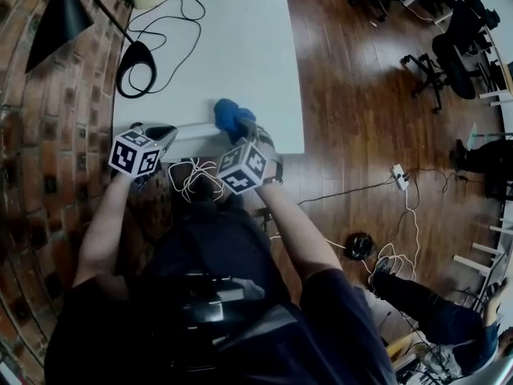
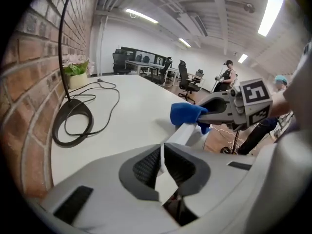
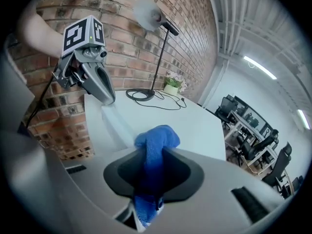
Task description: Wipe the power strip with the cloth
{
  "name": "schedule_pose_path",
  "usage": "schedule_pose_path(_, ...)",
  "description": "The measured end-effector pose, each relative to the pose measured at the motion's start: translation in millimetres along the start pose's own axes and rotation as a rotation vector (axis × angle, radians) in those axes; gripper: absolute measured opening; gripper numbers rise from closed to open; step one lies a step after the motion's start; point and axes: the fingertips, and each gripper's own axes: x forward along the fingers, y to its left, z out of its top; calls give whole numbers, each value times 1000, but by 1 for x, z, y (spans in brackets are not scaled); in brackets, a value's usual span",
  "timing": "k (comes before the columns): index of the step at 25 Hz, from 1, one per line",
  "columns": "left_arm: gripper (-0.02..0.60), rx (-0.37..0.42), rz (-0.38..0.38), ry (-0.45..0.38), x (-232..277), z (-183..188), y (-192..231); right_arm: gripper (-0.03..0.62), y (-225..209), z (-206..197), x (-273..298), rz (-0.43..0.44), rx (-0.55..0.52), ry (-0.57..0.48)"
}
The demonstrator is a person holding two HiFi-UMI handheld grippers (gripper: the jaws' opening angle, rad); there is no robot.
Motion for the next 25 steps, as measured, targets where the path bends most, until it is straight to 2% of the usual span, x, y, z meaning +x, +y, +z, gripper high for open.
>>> schedule_pose_path(1, -4, -7, 23, 9, 2, -2, 2, 77, 0, 0, 0, 5, 4, 2)
schedule_pose_path(4, -3, -28, 66, 13, 5, -7, 5, 77, 1, 0, 0, 13, 9, 4)
schedule_pose_path(8, -1, -83, 83, -19, 4, -7, 7, 77, 0, 1, 0, 17, 24, 5)
schedule_pose_path(13, 2, -49, 134, -10, 7, -6, 9, 77, -2, 2, 2, 0, 52, 10)
schedule_pose_path(25, 2, -40, 56, -37, 4, -6, 6, 75, 4, 6, 0, -71, 151, 74)
